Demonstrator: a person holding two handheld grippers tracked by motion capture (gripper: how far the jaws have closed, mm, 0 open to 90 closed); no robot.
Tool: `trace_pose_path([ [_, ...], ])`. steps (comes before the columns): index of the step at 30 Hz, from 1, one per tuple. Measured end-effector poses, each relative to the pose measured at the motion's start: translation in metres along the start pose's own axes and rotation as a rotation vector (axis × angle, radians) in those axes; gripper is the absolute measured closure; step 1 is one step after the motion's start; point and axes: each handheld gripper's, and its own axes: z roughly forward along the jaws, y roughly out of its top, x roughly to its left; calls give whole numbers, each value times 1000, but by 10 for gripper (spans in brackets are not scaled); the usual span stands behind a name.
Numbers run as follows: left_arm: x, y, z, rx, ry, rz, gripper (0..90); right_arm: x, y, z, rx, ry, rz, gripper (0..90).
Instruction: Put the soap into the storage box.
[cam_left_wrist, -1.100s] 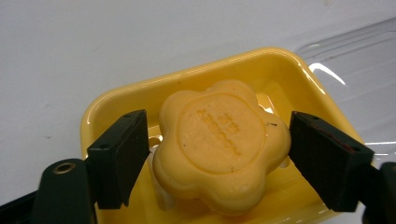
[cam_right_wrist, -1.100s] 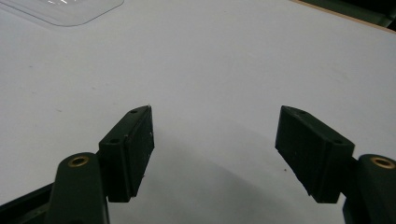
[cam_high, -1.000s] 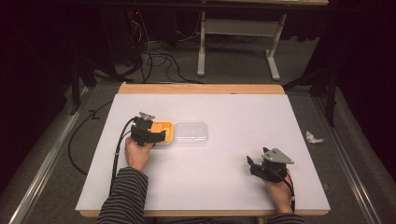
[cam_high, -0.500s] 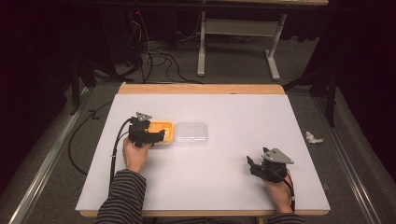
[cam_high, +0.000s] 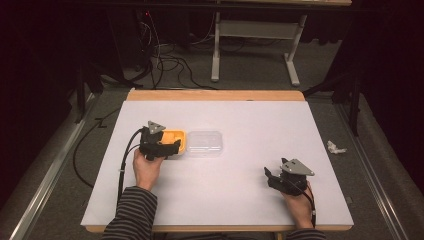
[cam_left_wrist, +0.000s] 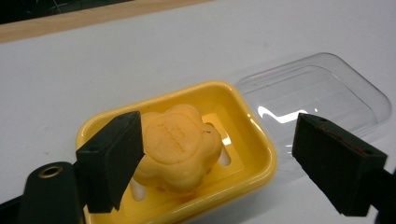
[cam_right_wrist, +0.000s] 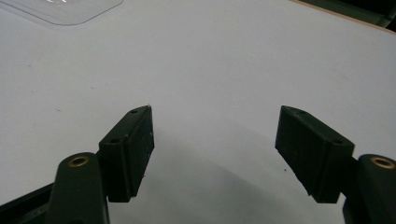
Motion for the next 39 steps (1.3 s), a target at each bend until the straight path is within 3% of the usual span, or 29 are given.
trace_pose_path([
  [6, -9, -1, -9, -26, -34, 4, 172, 0, 0, 0, -1, 0, -4, 287],
  [15, -19, -2, -18, -26, -50, -2, 173, 0, 0, 0, -1, -1, -4, 287],
  [31, -34, -5, -30, -11, -95, 8, 177, 0, 0, 0, -4, 1, -5, 287],
  [39, -41, -8, -34, 8, -116, -16, 182, 0, 0, 0, -4, 0, -4, 287],
])
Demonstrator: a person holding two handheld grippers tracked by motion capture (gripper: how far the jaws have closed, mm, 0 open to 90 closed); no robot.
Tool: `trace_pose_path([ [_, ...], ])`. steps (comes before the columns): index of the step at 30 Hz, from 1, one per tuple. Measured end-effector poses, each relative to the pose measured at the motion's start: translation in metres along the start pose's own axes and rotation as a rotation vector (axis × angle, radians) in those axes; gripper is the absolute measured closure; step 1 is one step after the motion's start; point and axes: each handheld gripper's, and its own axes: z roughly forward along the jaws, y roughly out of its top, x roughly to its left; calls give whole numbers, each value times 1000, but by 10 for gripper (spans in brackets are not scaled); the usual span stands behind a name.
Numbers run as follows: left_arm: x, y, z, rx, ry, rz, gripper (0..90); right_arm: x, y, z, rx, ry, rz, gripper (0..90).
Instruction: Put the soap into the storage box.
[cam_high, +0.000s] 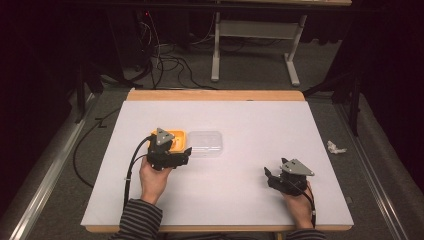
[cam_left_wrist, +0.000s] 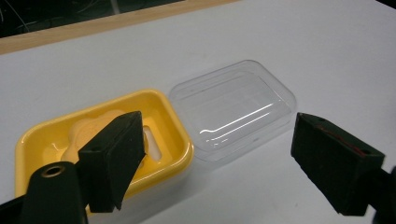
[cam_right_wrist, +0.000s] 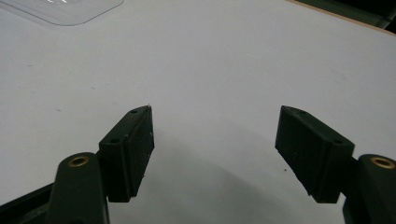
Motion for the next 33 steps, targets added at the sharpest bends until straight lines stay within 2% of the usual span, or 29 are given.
trace_pose_path([
  [5, -5, -1, -3, -5, -14, -13, 182, 0, 0, 0, 0, 0, -3, 287],
  [31, -23, -6, -22, -12, -80, 4, 180, 0, 0, 0, 1, -1, -5, 288],
  [33, -25, -6, -22, -3, -94, -12, 180, 0, 0, 0, 0, -1, -4, 287],
])
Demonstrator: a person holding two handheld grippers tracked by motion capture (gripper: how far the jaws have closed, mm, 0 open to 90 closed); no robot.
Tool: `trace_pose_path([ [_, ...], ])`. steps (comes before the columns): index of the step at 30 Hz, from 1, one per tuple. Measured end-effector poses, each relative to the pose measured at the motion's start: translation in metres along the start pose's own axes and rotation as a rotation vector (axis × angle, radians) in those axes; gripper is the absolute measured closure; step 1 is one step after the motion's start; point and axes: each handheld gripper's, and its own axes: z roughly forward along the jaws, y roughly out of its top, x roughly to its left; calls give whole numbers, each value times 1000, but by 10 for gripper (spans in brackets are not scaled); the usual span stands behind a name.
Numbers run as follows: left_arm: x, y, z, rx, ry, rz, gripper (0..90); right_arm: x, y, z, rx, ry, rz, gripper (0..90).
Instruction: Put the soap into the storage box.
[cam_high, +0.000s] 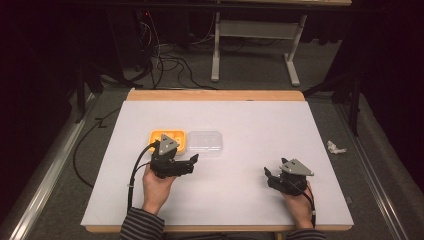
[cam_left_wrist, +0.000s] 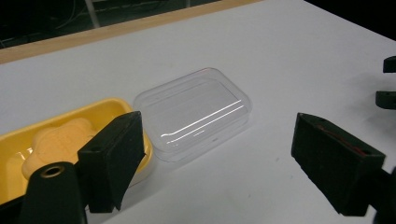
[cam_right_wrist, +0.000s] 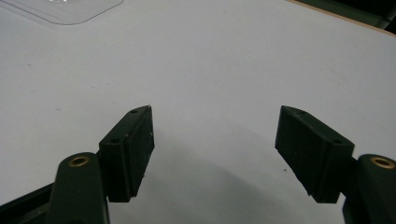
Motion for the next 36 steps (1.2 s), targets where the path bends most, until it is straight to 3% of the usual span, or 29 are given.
trace_pose_path([
  [11, -7, -4, -3, 24, -39, 1, 179, 0, 0, 0, 6, -4, -1, 288],
  [16, -13, -10, -5, 45, -43, 45, 179, 1, 0, 0, 2, -5, -2, 288],
  [23, -19, -15, -6, 63, -59, 60, 179, 1, 0, 0, 3, -4, -2, 287],
  [27, -21, -17, -6, 70, -67, 55, 179, 1, 0, 0, 2, -5, -2, 287],
  [30, -24, -19, -8, 74, -89, 15, 179, 1, 0, 0, 4, -3, -2, 288],
  [36, -25, -25, -8, 92, -97, 3, 179, 1, 0, 0, 3, -3, -2, 287],
])
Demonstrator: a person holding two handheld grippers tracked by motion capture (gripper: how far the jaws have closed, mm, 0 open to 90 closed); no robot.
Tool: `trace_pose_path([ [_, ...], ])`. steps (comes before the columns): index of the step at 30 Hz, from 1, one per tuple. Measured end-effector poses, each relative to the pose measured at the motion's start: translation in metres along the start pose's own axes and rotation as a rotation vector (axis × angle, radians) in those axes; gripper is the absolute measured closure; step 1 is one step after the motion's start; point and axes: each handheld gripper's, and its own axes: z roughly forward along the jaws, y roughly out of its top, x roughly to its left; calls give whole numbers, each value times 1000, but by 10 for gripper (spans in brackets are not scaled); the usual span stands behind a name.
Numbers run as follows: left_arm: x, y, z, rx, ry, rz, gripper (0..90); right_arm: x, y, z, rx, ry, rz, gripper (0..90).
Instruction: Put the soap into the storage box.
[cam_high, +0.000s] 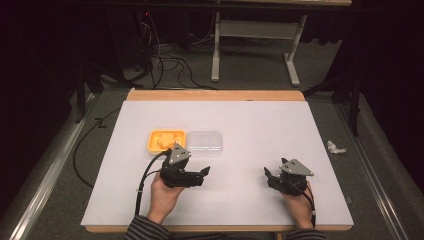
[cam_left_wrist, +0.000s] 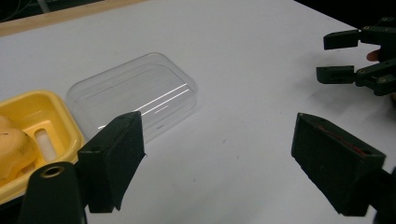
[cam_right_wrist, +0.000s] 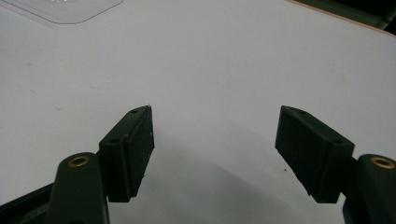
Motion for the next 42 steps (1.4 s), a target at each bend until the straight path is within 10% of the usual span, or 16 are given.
trace_pose_path([
  [42, 2, -37, 12, 30, 20, -31, 179, 0, 0, 0, -2, 1, -6, 287],
])
